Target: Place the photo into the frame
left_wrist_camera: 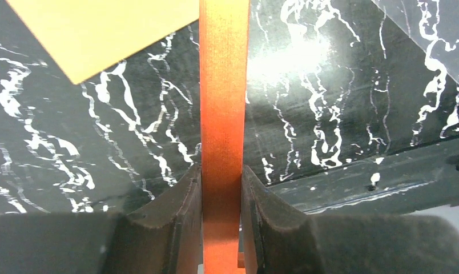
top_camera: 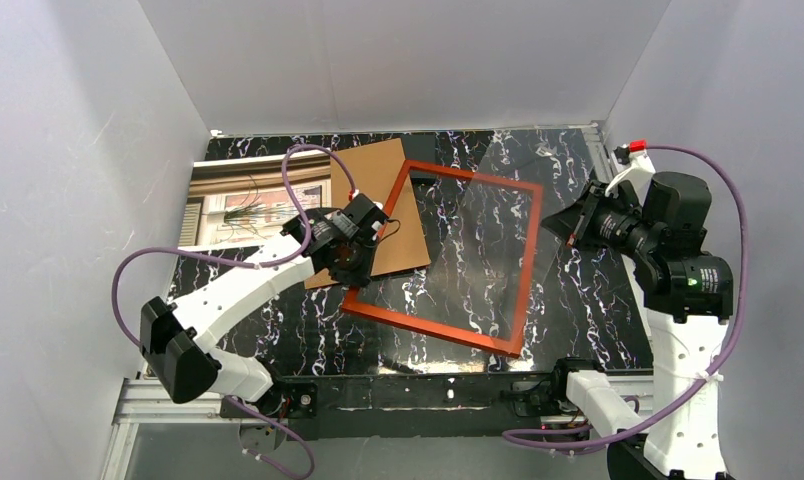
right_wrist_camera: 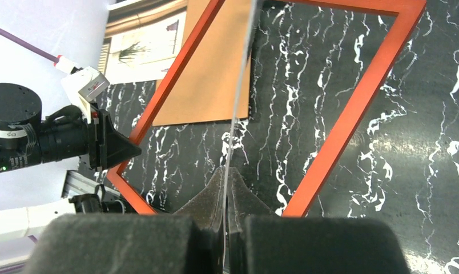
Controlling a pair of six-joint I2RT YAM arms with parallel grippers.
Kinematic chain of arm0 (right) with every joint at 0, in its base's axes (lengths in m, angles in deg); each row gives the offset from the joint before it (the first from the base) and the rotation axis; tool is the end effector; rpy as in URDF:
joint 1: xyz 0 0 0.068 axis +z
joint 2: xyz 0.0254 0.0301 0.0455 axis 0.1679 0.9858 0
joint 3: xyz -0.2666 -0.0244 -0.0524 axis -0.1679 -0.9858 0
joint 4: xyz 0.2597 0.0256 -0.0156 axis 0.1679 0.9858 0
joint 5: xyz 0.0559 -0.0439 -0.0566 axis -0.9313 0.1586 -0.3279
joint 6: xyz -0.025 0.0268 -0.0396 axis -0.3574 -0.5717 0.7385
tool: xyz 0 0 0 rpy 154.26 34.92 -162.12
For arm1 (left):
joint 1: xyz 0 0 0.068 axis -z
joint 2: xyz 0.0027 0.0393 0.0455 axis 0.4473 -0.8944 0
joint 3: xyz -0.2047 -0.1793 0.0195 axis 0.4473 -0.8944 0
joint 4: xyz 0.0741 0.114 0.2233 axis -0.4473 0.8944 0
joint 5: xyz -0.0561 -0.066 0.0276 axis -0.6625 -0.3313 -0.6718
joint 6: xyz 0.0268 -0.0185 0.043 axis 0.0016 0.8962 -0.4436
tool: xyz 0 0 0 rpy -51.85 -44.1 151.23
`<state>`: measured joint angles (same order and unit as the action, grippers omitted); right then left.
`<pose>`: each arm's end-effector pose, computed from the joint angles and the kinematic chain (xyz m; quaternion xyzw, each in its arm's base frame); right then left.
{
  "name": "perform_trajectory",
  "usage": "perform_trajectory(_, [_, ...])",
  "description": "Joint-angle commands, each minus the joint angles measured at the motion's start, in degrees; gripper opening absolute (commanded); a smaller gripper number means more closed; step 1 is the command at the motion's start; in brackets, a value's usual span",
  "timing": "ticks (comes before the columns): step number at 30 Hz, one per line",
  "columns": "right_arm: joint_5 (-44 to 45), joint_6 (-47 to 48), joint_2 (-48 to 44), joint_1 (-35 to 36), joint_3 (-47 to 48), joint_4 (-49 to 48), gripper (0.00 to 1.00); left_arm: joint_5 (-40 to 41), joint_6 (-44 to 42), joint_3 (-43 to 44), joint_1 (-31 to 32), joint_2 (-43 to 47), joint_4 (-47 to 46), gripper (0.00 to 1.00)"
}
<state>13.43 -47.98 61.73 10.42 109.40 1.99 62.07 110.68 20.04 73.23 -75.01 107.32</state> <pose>0.1282 0.0169 0.4469 0.0152 0.8321 0.2706 0.4839 0.2204 -0.2256 0.3503 0.0856 0.8604 -0.2569 0.4316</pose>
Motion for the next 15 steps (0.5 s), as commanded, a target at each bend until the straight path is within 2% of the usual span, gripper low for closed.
perform_trajectory(1, [-3.1,-0.8,-0.3,-0.1,3.8,-0.6,0.01,5.5,-5.4,5.6,-1.5,1.5,11.8,0.00])
perform_trajectory(8, [-1.8,-0.9,-1.0,-0.1,2.9,-1.2,0.01,14.6,-18.0,10.4,-2.2,1.6,21.7,0.00])
perform_trajectory(15, [-1.6,-1.4,-0.8,-0.1,4.0,-1.7,0.01,20.9,-24.1,9.3,-3.4,5.7,25.3,0.00])
